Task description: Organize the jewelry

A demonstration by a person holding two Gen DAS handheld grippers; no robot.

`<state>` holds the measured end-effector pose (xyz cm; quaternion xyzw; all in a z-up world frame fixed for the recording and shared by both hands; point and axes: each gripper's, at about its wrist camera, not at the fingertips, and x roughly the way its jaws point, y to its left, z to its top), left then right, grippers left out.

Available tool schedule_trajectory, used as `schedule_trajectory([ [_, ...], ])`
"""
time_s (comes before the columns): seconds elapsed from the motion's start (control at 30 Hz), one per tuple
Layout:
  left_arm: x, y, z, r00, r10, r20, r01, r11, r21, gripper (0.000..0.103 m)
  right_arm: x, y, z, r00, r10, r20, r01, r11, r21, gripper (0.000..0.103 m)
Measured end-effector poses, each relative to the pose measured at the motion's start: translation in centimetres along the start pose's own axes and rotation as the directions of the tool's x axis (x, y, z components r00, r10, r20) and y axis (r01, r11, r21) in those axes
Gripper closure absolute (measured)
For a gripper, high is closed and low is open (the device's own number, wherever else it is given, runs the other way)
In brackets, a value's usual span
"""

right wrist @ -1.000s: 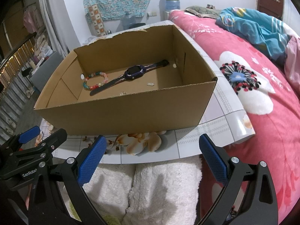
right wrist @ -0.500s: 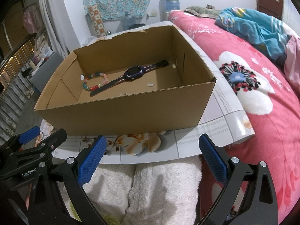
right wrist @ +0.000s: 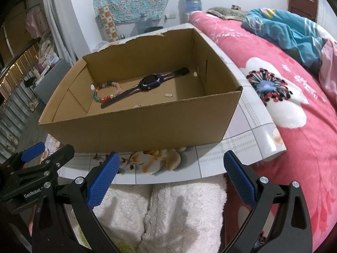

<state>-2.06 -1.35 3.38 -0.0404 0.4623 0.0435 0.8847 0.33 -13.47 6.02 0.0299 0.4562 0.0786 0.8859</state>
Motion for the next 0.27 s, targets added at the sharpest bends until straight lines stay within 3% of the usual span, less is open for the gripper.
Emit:
schedule_trajectory([
  [0.27,-0.03,-0.06,0.05,1.000,-0.003,-0.002,0.003,1.000,-0.003,0.006,0.05,-0.03,0.06,1.000,-0.002,-0.001,0.002,1.000,0.003,0.008],
])
